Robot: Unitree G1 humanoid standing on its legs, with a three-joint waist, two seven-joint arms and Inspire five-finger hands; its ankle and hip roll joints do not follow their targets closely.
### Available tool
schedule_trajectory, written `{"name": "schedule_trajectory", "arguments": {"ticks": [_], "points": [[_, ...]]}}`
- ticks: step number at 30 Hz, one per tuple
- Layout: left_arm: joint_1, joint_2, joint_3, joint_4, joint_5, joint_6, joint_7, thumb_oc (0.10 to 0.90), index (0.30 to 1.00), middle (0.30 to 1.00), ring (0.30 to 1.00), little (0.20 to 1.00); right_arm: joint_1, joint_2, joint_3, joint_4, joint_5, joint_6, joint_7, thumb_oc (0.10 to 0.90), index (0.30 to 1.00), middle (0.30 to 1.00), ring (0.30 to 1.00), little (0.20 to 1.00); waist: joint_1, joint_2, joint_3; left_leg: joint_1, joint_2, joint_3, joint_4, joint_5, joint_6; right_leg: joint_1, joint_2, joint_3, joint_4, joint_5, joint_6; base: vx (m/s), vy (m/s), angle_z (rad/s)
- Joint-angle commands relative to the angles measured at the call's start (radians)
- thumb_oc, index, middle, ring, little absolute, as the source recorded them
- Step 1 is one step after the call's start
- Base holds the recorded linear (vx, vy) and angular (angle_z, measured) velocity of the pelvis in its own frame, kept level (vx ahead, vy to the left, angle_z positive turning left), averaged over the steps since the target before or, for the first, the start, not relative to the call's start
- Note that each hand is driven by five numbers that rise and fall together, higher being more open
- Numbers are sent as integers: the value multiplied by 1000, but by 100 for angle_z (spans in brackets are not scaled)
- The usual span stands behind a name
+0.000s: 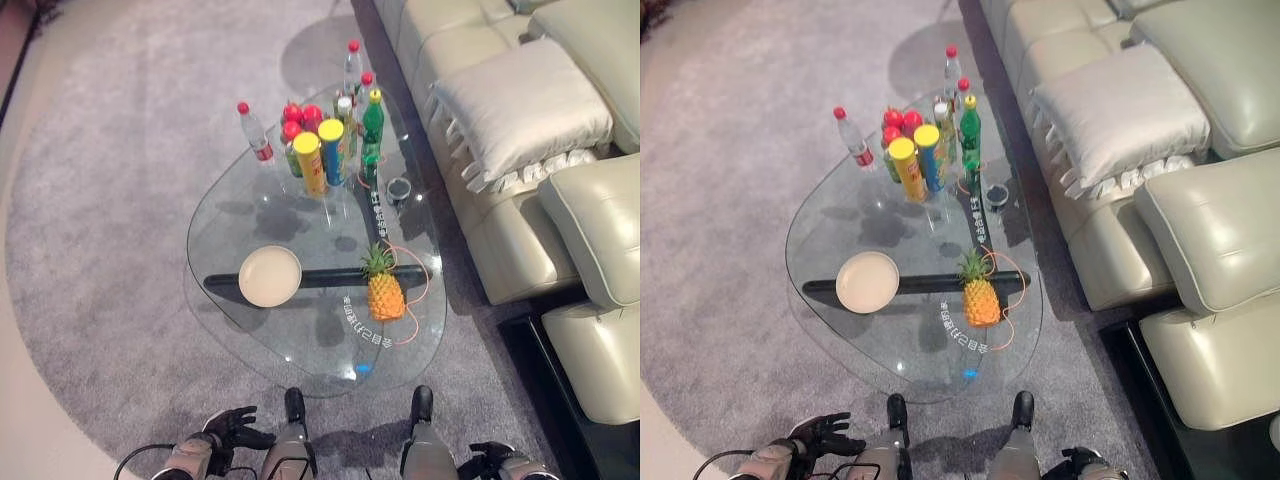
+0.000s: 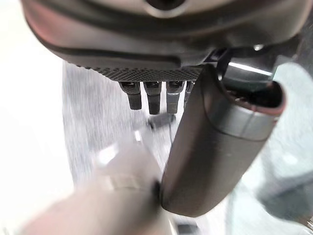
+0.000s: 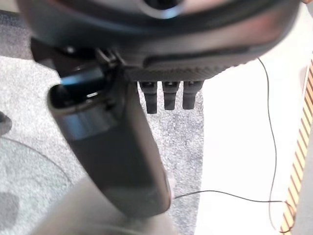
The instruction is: Pick up the fruit to the plate
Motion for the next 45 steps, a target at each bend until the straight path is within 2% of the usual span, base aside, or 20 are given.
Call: {"name": "schedule_trajectory", "arguments": {"ticks": [1, 3, 7, 10, 13, 23, 29, 36, 42, 43, 44, 45], "points": [[-61, 14, -47, 36, -164, 21, -123, 800, 900, 900, 900, 900, -54, -67, -9, -8, 69, -65, -58, 800, 900, 900, 900, 900, -10, -24, 40, -61, 27, -49, -2, -15, -16, -51, -80, -15, 18, 0, 36, -100, 11, -3], [-102, 25, -24, 37, -239, 17, -102, 800, 900, 900, 900, 900, -68, -79, -20, -27, 91, -110, -78, 800, 900, 900, 900, 900, -12, -24, 69, -82, 30, -54, -2, -14, -14, -83, -77, -2, 54, -19, 30, -98, -14, -2], [-173, 45, 39, 15, -374, -21, 8, 800, 900, 900, 900, 900, -111, -84, -38, -71, 178, -202, -139, 800, 900, 900, 900, 900, -10, -28, 128, -136, 39, -67, 12, -1, -18, -160, -74, 13, 111, -38, 21, -90, -43, 1], [-238, 68, 88, -16, -438, -53, 104, 800, 900, 900, 900, 900, -170, -87, -49, -118, 275, -265, -158, 800, 900, 900, 900, 900, -11, -40, 183, -249, 39, -86, 106, -8, -21, -260, -77, 19, 183, -44, 17, -173, -81, 1], [-261, 72, 98, -37, -439, -85, 148, 800, 900, 900, 900, 900, -202, -91, -62, -144, 313, -290, -170, 800, 900, 900, 900, 900, -14, -44, 213, -323, 36, -106, 176, -18, -21, -333, -79, 30, 249, -53, 18, -120, -40, 4], [-309, 86, 101, -83, -453, -121, 303, 800, 900, 900, 900, 900, -279, -112, -56, -162, 379, -328, -195, 800, 900, 900, 900, 900, -8, -50, 216, -562, 20, -154, 414, -85, -6, -566, -81, 71, 448, -98, 6, -60, -26, 7], [-321, 93, 110, -75, -432, -121, 404, 800, 900, 900, 900, 900, -311, -121, -47, -168, 396, -364, -195, 800, 900, 900, 900, 900, -1, -51, 216, -626, 16, -175, 476, -103, 0, -628, -82, 80, 498, -109, -1, -19, -17, 3], [-337, 98, 110, -57, -429, -105, 416, 800, 900, 900, 900, 900, -361, -133, -29, -193, 401, -375, -217, 800, 900, 900, 900, 900, 7, -55, 216, -654, 12, -188, 487, -104, 2, -659, -79, 81, 508, -106, -2, -7, -5, -2], [-344, 108, 103, -64, -427, -90, 415, 800, 900, 900, 900, 900, -381, -153, -33, -211, 400, -379, -326, 800, 900, 900, 900, 900, 8, -57, 216, -658, 14, -187, 499, -108, 0, -658, -81, 75, 509, -105, -5, 0, 0, 0], [-341, 108, 97, -69, -428, -93, 418, 800, 900, 900, 900, 900, -382, -162, -48, -221, 416, -392, -391, 800, 900, 900, 900, 900, 7, -58, 216, -659, 17, -187, 501, -109, 0, -658, -80, 74, 510, -105, -5, 0, 0, 0], [-340, 108, 96, -69, -428, -94, 418, 800, 900, 900, 900, 900, -382, -162, -51, -222, 417, -394, -397, 800, 900, 900, 900, 900, 8, -58, 216, -659, 17, -187, 501, -109, 0, -658, -80, 74, 510, -105, -5, 0, 0, 0], [-336, 105, 92, -70, -428, -100, 420, 800, 900, 900, 900, 900, -382, -165, -68, -233, 412, -401, -447, 800, 900, 900, 900, 900, 7, -58, 216, -659, 16, -187, 500, -111, 0, -656, -78, 74, 507, -105, -5, 0, 0, 0]]}}
